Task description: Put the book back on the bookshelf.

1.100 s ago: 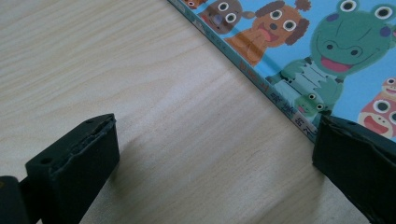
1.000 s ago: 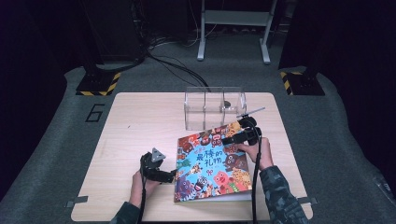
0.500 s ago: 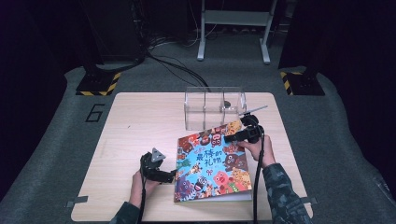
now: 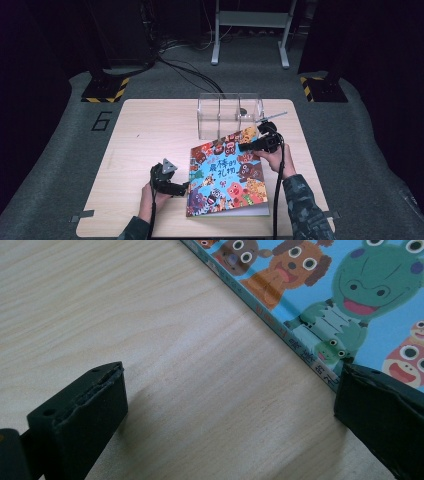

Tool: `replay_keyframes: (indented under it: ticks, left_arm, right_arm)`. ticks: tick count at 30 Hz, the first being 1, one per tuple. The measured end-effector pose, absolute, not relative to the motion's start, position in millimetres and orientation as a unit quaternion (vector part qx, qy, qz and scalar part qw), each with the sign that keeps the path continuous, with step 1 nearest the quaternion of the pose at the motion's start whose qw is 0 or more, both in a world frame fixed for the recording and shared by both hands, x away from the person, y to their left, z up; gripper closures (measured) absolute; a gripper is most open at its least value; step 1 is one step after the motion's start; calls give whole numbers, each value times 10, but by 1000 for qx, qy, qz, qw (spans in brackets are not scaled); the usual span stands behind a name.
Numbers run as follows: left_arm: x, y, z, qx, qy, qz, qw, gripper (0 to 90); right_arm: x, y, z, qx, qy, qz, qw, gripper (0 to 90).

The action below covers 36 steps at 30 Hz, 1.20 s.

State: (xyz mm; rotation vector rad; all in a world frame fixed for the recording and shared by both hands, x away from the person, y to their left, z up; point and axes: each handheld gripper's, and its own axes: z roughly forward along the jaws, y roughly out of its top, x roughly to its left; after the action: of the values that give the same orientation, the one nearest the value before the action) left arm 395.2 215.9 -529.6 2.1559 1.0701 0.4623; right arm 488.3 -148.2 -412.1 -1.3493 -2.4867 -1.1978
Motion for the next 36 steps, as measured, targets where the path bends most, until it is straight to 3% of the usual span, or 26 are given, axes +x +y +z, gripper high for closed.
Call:
replay_keyframes:
  ticks: [27,36]
  left_arm:
    - [3972,2196,-5303,830,401,179,344,4]
    - [4035,2286,-5233,827,421,147,341,19]
  right_arm:
    - [4699,-1518,-4100,-391,-818,-422,-18,582]
    - [4605,-1535,-4077,-381,-816,-434,-35,580]
